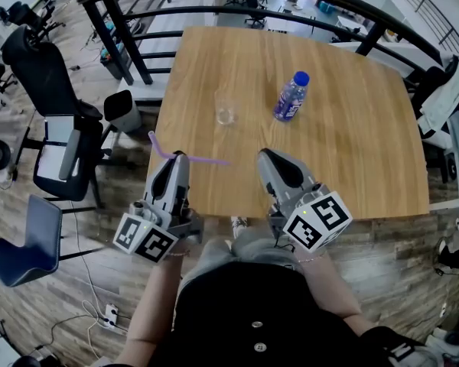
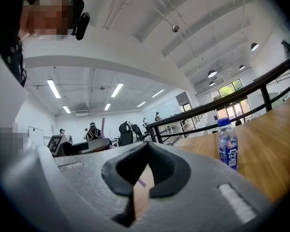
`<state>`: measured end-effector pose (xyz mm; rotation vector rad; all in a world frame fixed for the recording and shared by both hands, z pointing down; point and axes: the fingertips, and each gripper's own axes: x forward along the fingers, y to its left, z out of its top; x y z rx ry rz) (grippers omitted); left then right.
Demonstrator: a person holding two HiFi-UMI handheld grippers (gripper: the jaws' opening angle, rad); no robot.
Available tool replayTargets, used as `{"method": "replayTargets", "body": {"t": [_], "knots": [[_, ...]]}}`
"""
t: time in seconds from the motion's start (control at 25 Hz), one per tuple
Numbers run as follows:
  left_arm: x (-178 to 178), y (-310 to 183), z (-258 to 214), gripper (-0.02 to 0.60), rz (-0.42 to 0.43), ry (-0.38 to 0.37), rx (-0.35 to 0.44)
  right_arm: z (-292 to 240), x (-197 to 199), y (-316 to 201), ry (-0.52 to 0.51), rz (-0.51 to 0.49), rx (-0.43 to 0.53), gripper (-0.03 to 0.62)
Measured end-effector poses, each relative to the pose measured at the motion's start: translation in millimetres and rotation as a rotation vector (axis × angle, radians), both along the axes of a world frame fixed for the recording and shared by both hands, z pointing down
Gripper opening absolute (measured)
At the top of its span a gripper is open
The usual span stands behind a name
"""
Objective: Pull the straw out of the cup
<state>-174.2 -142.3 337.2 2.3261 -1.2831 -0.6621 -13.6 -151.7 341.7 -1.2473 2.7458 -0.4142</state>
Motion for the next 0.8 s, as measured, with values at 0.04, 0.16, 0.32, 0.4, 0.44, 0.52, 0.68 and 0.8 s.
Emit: {"method": "replayTargets", "body": {"t": [0.04,0.16,0.32,0.4,0.44,0.52,0.68,0.8], "knots": [[1,-1,1,0.038,0.001,-0.001,-0.002,0,1,-1,-0.001,0.004,0.001,-0.002],[3,-1,2,0.040,0.001,-0.003,-0.005,0,5,-3,-0.004,0.007,-0.001,-0.003],[3,-1,4,0.038,-0.004,-0.004,-0.007,2,5,-4,-0.002,0.004,-0.004,-0.002],[2,-2,5,0.038,-0.011,0.001,-0.010,4,3,-5,0.001,0.001,-0.008,-0.002],[1,-2,5,0.038,-0.015,0.003,-0.011,5,2,-6,0.000,-0.001,-0.011,-0.002],[-1,-3,5,0.038,-0.022,0.005,-0.013,7,0,-7,-0.002,-0.005,-0.015,-0.002],[0,-5,7,0.038,-0.025,0.003,-0.016,8,0,-9,-0.002,-0.010,-0.018,-0.002],[2,-8,7,0.038,-0.021,0.003,-0.016,11,2,-12,0.002,-0.009,-0.024,-0.002]]}}
